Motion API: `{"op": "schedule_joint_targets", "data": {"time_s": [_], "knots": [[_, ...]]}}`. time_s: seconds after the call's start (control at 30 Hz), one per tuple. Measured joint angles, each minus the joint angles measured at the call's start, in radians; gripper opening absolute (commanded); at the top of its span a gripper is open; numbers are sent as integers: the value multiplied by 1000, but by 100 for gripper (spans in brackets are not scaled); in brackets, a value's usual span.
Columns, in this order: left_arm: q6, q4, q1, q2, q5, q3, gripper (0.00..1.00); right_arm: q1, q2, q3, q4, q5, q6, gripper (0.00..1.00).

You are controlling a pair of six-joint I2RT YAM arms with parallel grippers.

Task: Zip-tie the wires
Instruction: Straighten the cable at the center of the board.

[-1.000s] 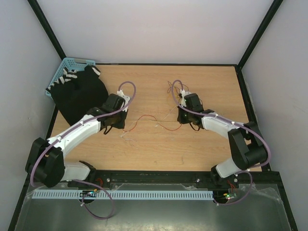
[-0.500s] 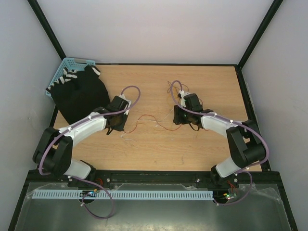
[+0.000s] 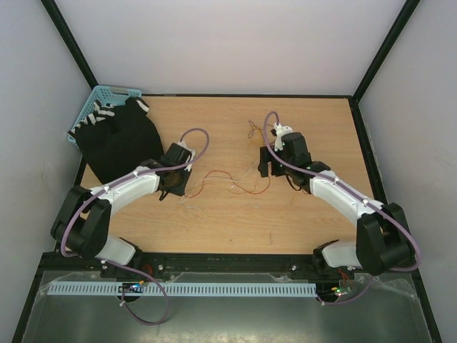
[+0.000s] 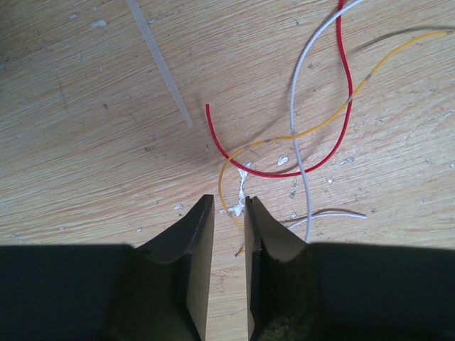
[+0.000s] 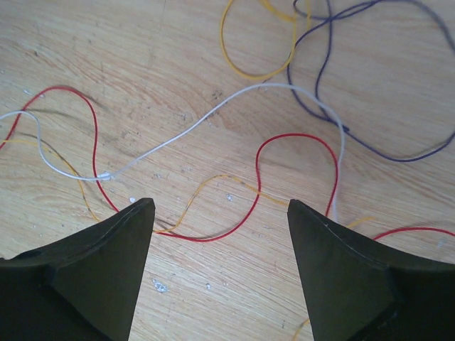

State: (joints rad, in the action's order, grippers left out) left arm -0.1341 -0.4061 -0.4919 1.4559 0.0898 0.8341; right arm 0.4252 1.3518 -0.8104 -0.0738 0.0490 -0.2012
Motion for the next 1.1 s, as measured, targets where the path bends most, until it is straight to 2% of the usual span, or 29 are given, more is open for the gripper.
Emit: {"op": "schedule_joint_targets", "data": {"time_s": [0.07, 0.2, 0.3, 0.47, 0.57, 0.67, 0.83, 0.9, 1.0, 1.1], "knots": [[-1, 2, 0, 6, 6, 0, 33, 0, -33, 0, -1, -18, 0, 90], [-5, 4, 9, 2, 27, -5, 54, 0, -77, 0, -1, -57, 0, 94], [-14, 3, 24, -25, 41, -13, 63, -6, -81, -15, -4, -76, 2, 96], [-33, 4, 58, -177, 62, -16, 88, -36, -44, -92, 5, -81, 0, 96], [-34, 24, 75, -302, 87, -6, 99, -74, 23, -154, 35, -72, -8, 96], [-35, 97, 94, -431, 84, 0, 99, -101, 112, -214, 66, -63, -9, 92], [-30, 196, 107, -598, 24, 3, 99, -129, 295, -328, 85, -33, 0, 77], [-26, 210, 107, -636, 0, 3, 99, -137, 356, -362, 84, -18, 1, 68], [-21, 214, 107, -668, -25, 3, 99, -143, 418, -400, 79, -7, 5, 62], [-9, 213, 108, -678, -35, 3, 99, -144, 468, -446, 76, -9, 13, 62]]}}
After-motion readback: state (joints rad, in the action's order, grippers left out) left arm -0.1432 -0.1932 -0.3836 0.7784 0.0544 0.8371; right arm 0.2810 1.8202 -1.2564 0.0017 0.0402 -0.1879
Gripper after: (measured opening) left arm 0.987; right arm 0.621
